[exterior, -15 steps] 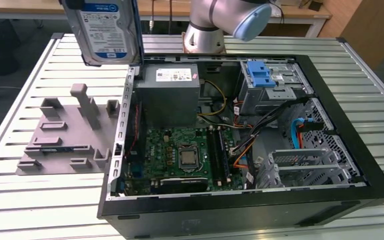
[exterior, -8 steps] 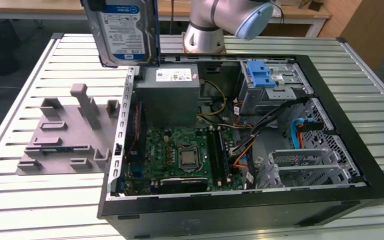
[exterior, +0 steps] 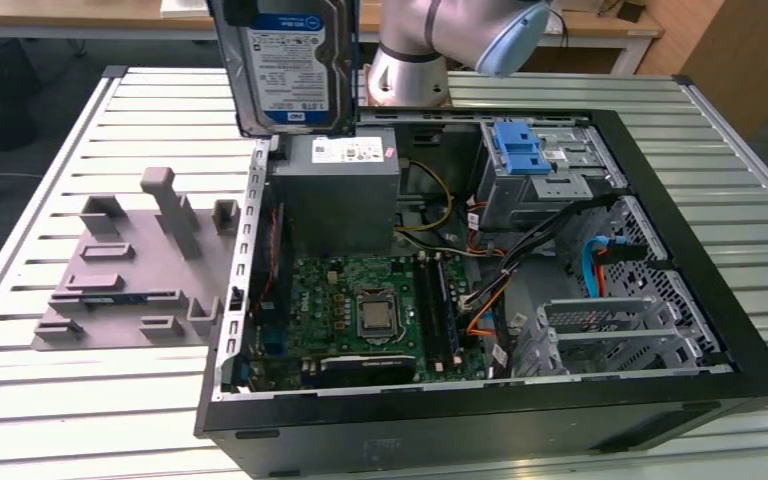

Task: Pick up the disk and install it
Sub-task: 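Pick up the disk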

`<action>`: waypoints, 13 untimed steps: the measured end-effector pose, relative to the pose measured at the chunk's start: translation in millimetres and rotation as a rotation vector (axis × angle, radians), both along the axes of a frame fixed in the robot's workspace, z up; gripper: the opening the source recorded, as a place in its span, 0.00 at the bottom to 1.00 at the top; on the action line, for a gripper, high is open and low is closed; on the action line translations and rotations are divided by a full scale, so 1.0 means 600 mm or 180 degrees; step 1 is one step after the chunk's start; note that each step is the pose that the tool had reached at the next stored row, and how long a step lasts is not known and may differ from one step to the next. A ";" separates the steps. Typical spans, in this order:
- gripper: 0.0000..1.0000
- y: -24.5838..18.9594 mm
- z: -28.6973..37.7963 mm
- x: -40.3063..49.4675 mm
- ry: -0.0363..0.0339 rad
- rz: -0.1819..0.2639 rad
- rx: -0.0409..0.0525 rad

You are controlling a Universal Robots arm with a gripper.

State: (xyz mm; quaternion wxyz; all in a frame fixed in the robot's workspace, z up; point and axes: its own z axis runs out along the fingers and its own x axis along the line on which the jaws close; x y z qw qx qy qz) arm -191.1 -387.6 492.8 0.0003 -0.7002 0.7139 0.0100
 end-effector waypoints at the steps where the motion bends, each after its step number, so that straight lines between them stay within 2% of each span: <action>1: 0.36 -0.0030 0.000 0.004 0.0000 0.0000 0.0001; 8: 0.36 -0.0332 -0.001 0.017 0.0000 0.0000 0.0001; 13: 0.36 -0.0356 -0.001 0.053 0.0000 0.0000 0.0002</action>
